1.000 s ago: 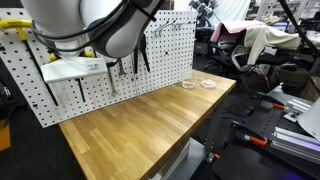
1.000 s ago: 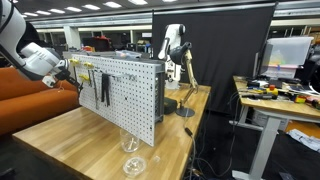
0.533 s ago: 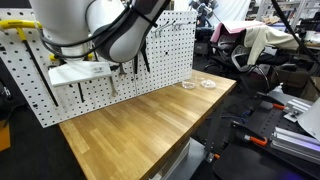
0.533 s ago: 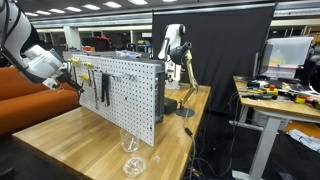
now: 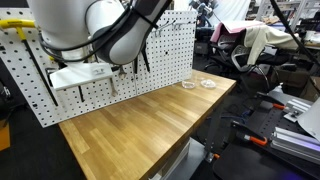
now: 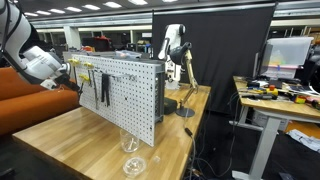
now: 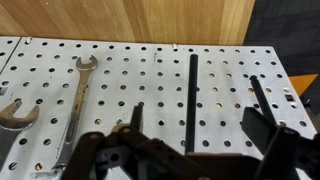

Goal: Put the object

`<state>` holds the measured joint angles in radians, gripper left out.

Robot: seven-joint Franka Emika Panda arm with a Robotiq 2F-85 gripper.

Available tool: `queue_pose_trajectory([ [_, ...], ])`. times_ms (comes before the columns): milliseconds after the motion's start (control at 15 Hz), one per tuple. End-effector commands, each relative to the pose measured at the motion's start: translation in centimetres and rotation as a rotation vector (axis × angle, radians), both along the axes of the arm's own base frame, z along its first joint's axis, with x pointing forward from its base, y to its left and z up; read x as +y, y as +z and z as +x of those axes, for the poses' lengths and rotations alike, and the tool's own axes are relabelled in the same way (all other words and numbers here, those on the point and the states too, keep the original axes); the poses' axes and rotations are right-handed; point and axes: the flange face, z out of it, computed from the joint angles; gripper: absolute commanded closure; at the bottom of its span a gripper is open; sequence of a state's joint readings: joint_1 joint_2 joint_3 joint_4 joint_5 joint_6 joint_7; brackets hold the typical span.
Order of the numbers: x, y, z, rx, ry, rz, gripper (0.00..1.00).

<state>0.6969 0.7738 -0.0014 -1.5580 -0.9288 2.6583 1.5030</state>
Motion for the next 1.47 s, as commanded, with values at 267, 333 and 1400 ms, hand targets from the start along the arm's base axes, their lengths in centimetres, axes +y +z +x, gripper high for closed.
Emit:
queue_pose_trajectory([
  [267, 0.1, 0.2, -0.3, -0.002, -0.001, -0.010, 0.00],
  [333, -0.1, 0.3, -0.7, 0.000, 0.000, -0.016, 0.00],
  [1400, -8.8, -0.3, -7.5, 0.127, 0.151, -0.050, 0.00],
])
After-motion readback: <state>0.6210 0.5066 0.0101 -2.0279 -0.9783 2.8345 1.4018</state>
